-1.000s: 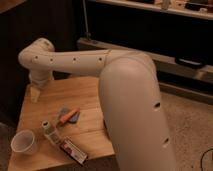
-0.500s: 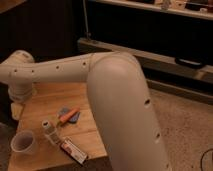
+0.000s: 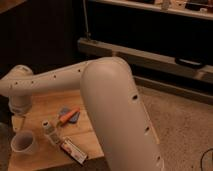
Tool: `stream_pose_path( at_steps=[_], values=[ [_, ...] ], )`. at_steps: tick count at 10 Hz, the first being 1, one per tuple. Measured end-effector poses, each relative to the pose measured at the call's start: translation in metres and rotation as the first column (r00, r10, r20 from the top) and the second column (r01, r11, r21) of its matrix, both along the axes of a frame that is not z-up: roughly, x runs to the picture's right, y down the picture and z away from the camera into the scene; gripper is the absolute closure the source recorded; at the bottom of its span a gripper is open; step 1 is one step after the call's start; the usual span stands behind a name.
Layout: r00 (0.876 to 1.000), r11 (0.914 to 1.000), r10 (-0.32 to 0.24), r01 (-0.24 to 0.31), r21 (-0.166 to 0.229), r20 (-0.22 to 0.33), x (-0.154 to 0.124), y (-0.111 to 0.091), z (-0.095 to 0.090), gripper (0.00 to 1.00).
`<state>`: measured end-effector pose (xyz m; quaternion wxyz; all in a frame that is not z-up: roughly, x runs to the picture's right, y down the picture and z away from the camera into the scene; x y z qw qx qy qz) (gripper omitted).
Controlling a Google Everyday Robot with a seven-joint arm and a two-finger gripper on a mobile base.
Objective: Pick up the ceramic cup
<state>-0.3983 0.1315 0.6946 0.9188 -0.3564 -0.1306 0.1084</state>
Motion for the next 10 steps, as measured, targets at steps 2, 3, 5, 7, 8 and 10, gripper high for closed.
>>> stream_pose_path(
  at_steps=[2,3,5,7,8,10],
  values=[
    [1.000,1.0000,-0.009,0.009,-0.002,-0.010,0.016,0.010,-0.008,0.20],
    [1.000,0.9999,-0.013,0.013,-0.003,-0.015,0.019,0.014,-0.010,0.20],
    [0.999,0.9996,-0.027,0.026,-0.008,-0.027,0.022,0.025,-0.005,0.20],
    [0.999,0.9993,-0.036,0.036,-0.012,-0.028,0.019,0.031,0.009,0.20],
    [0.998,0.9986,-0.051,0.050,-0.018,-0.024,0.015,0.036,0.015,0.20],
    [0.998,0.9975,-0.064,0.064,-0.029,-0.021,0.011,0.044,0.027,0.20]
  ],
)
